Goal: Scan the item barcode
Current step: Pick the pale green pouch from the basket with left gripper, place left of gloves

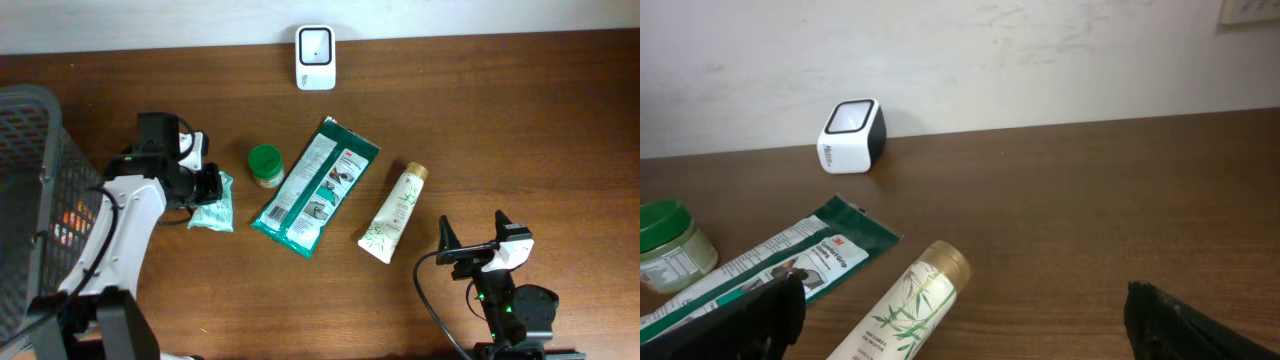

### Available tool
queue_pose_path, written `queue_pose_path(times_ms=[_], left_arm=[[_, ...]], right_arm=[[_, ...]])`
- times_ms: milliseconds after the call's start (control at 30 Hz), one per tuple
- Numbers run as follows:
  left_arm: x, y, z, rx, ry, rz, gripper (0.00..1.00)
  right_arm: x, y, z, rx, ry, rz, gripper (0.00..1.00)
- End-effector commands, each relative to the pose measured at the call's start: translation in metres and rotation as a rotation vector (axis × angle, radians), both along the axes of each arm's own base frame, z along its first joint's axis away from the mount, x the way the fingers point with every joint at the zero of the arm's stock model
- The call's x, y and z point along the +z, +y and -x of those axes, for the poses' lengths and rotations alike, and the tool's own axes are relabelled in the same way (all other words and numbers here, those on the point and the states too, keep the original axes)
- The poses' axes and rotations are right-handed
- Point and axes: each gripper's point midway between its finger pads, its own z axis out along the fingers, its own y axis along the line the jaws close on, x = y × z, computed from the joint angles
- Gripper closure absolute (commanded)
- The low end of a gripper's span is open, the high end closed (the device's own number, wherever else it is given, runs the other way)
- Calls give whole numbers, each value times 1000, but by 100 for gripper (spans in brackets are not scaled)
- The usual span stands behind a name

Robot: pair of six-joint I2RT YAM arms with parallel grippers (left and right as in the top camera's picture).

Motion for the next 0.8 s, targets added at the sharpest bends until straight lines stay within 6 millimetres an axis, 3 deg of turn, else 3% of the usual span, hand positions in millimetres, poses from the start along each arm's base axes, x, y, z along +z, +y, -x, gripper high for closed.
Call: queue_pose_path(times_ms=[0, 33, 100, 167, 200, 267, 300, 367, 400, 433, 500, 533, 600, 633, 667, 733, 767], left_arm=[[-22, -11, 3, 0, 52, 63, 74], [-24, -13, 2, -4, 53, 73, 55], [-23, -14, -1, -7, 40, 72, 28], [-11, -13, -13, -7, -3, 70, 26], [32, -8, -38, 0, -118, 64, 27], [99, 8, -63, 33, -281, 21, 27], [142, 23, -73, 66, -385, -12, 25], [219, 64, -77, 163, -567, -72, 24], [254, 100, -70, 255, -645, -132, 24], [268, 129, -62, 338, -674, -186, 24], [271, 204, -34, 604, -654, -273, 23], [267, 231, -22, 696, -635, -280, 25], [237, 290, 11, 869, -526, -292, 27], [216, 302, 20, 903, -456, -286, 27], [176, 317, 32, 937, -330, -271, 29], [130, 329, 43, 946, -211, -256, 31], [97, 335, 47, 901, -127, -241, 32]], right_arm=[[-3, 4, 0, 18, 5, -5, 2], [-3, 3, 0, 18, 5, -4, 2], [-3, 4, 0, 18, 5, -5, 2], [-3, 3, 0, 18, 5, -4, 2], [-3, 4, 0, 18, 5, -5, 1], [-3, 4, 0, 18, 5, -5, 2], [-3, 3, 0, 18, 5, -4, 2], [-3, 4, 0, 18, 5, -5, 2], [-3, 3, 0, 18, 5, -4, 2], [-3, 4, 0, 18, 5, -5, 2], [-3, 4, 0, 18, 5, -5, 2], [-3, 4, 0, 18, 5, -5, 2], [-3, 4, 0, 18, 5, -5, 2], [-3, 3, 0, 18, 5, -4, 2], [-3, 3, 0, 18, 5, -4, 2], [-3, 3, 0, 18, 5, -4, 2], [-3, 3, 0, 18, 5, -4, 2]])
